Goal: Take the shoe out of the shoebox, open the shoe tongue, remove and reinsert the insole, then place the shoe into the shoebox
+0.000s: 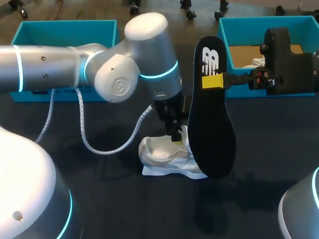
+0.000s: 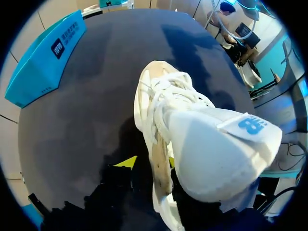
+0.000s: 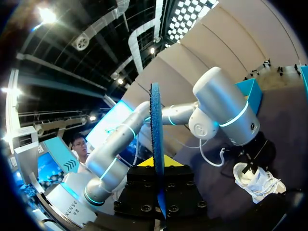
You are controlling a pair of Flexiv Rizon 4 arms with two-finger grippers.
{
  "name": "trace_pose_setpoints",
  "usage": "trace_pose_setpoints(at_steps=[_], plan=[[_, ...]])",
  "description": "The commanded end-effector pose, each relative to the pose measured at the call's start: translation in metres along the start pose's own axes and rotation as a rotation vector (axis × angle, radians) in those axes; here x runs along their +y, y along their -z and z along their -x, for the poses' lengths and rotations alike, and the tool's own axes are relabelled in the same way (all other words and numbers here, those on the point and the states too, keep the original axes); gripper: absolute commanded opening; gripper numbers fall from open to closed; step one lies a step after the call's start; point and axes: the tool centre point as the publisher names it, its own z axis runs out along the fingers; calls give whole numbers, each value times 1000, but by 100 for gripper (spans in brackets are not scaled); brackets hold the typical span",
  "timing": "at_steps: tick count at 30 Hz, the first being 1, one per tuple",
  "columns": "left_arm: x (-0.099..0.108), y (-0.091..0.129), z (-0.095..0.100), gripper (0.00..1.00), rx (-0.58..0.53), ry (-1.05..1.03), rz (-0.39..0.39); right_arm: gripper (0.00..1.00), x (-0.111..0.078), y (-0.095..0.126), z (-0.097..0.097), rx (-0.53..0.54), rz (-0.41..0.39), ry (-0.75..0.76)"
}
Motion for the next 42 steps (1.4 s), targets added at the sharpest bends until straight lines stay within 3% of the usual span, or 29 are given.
trace_pose_setpoints(at_steps=[1,4,7,8,16,20,32,38,40,42], plan=[[0,-5,0,24,6,-1,6,0,0,-2,0,-2,0,-1],[2,-10,-1,20,18,5,12,0,0,-2,0,-2,0,-1],[3,-15,-2,1,28,9,16,0,0,-2,0,-2,0,-1],[3,-15,-3,0,31,11,16,0,0,-2,0,-2,0,-1],[1,-6,-3,0,58,-55,-14,0,0,-2,0,-2,0,-1],[2,4,0,0,181,-202,-49,0,0,-2,0,-2,0,-1],[3,40,3,0,389,-655,-3,0,0,-2,0,-2,0,-1],[4,51,-7,0,404,-987,117,0,0,-2,0,-2,0,-1],[1,56,-12,0,357,-1031,199,0,0,-2,0,-2,0,-1],[1,56,-12,0,357,-1031,199,0,0,-2,0,-2,0,-1]])
